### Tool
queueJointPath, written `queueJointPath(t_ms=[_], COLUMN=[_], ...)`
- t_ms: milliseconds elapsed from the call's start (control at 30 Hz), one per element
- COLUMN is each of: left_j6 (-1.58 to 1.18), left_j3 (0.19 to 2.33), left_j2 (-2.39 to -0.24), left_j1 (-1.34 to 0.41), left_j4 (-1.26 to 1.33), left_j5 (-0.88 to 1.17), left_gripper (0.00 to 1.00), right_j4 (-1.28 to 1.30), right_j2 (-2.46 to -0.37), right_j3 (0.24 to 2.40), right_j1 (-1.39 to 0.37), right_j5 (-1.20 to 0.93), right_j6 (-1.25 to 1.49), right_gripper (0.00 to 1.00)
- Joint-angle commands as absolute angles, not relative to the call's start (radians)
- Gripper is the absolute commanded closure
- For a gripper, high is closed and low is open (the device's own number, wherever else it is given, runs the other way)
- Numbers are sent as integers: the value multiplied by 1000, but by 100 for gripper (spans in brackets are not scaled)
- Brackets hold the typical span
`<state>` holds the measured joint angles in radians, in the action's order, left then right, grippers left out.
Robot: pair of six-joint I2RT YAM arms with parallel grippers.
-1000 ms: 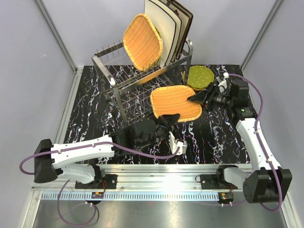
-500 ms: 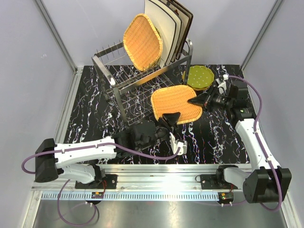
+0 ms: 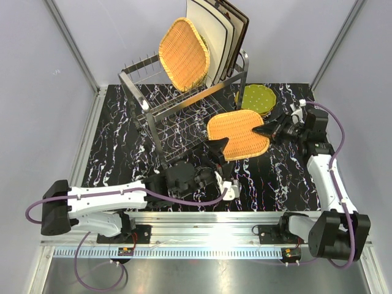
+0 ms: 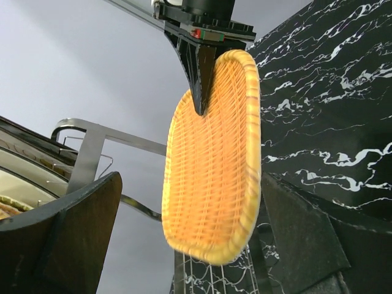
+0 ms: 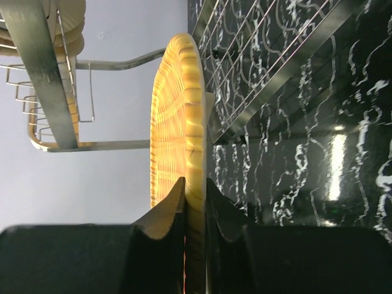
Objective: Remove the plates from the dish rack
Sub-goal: Pass the plate from the left arm to the right, then place the plate on the table
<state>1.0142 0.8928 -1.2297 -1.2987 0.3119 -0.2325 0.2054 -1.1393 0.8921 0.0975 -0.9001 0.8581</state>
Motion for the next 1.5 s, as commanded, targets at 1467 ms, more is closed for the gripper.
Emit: queueJointPath(t_ms=[1467], left_j6=[214], left_j3=[811], left_j2=[-910], left_j1=[-1310], left_j4=[236], left_j5=[-623], left_gripper=[1], right_j4=[261], right_j2=[-1609], right_j3=[995], right_j1=[195], right_j5=[-953], right_j6=[201], right_gripper=[99])
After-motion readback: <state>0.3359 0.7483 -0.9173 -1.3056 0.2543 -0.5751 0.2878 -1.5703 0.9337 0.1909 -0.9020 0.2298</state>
